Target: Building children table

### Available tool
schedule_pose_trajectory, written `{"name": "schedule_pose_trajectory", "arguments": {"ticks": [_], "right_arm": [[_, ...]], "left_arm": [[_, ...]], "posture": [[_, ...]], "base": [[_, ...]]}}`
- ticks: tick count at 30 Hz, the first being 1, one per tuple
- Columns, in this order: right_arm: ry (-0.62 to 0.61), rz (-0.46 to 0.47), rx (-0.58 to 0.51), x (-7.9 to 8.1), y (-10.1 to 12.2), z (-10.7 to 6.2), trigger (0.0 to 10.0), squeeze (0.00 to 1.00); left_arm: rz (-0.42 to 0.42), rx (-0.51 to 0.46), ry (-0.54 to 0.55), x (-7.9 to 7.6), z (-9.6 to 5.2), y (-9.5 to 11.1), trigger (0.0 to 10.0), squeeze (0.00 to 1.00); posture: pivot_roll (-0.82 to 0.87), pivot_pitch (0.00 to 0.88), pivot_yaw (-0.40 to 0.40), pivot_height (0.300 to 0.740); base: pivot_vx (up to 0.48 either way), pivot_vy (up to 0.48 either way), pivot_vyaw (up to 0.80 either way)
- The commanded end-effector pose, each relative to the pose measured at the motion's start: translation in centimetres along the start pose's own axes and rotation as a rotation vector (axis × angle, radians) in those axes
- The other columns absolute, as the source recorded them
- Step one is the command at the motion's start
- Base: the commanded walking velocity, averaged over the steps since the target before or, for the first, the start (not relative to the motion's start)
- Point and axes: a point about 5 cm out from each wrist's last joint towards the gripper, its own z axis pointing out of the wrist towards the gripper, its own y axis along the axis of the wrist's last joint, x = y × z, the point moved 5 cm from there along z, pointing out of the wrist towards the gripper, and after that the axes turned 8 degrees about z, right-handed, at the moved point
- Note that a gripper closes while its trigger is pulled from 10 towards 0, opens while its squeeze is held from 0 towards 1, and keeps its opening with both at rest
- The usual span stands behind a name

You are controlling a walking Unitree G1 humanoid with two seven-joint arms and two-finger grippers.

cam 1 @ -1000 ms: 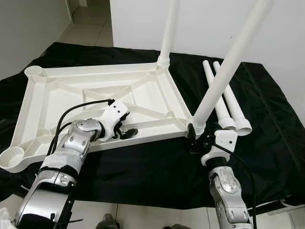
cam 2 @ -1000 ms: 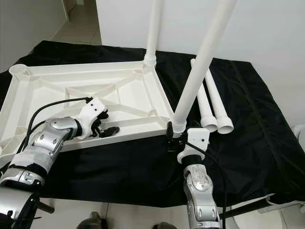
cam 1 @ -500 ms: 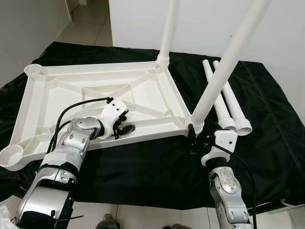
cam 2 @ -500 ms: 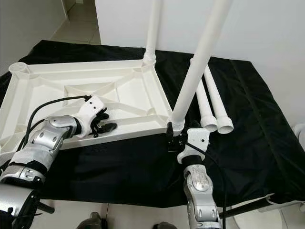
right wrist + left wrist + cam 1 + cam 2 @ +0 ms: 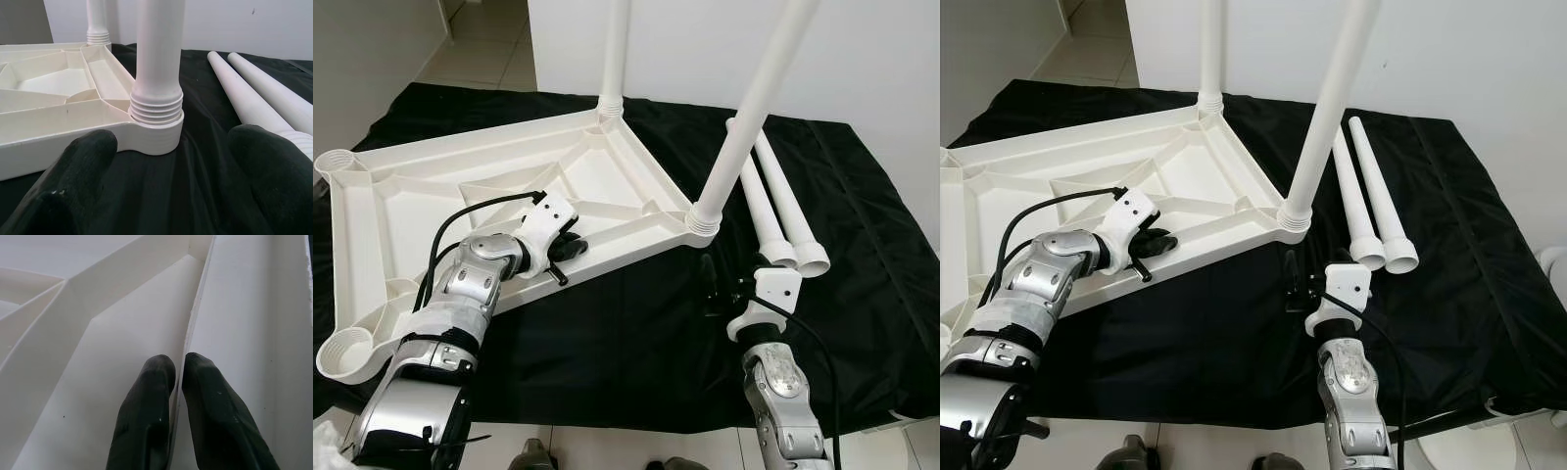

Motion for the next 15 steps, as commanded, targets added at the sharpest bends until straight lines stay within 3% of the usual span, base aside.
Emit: {"name": "schedule_pose_trajectory", "arguments": {"ticks": [1,7,8,9,10,11,13,14,15], "right_arm": [[-0.006,-0.003,-0.003,-0.3,0.0,0.0,10.0,0.0],[-0.007,-0.007,-0.004,-0.3,0.0,0.0,10.0,0.0],[-0.004,-0.004,-0.005,-0.1,0.0,0.1,10.0,0.0],[-0.004,-0.003,-0.006,0.0,0.0,0.1,10.0,0.0],[-0.003,-0.002,-0.006,0.0,0.0,0.1,10.0,0.0],[-0.003,-0.002,-0.006,0.1,0.0,0.1,10.0,0.0],[-0.003,-0.002,-0.006,0.1,0.0,0.1,10.0,0.0],[-0.003,-0.001,-0.006,0.1,0.0,0.1,10.0,0.0],[-0.003,-0.001,-0.006,0.1,0.0,0.1,10.0,0.0]], "left_arm": [[-0.026,0.053,0.254,2.1,-0.3,-1.1,0.0,0.0],[-0.029,0.064,0.281,2.4,-0.6,-1.5,0.0,0.0],[-0.051,0.079,0.359,3.5,-0.8,-1.6,2.3,0.0],[-0.059,0.078,0.375,3.8,-0.8,-1.5,2.3,0.0],[-0.062,0.07,0.372,3.7,-0.7,-1.3,8.6,0.0],[-0.061,0.056,0.349,3.4,-0.6,-1.1,10.0,0.0],[-0.057,0.043,0.324,3.1,-0.4,-0.8,10.0,0.0],[-0.064,0.022,0.29,2.6,-0.3,-0.6,10.0,0.36],[-0.064,0.022,0.29,2.6,-0.3,-0.6,10.0,0.36]], "posture": [[0.05,0.039,-0.058,0.74],[0.05,0.041,-0.058,0.74],[0.05,0.042,-0.056,0.74],[0.05,0.042,-0.056,0.74],[0.05,0.042,-0.056,0.74],[0.05,0.042,-0.056,0.74],[0.05,0.042,-0.054,0.74],[0.05,0.041,-0.053,0.74],[0.05,0.041,-0.053,0.74]], "base": [[0.0,0.0,0.0],[0.0,0.0,0.0],[0.0,0.0,0.0],[0.0,0.0,0.0],[0.0,0.0,0.0],[0.0,0.0,0.0],[0.0,0.0,0.0],[0.0,0.0,0.0],[0.0,0.0,0.0]]}}
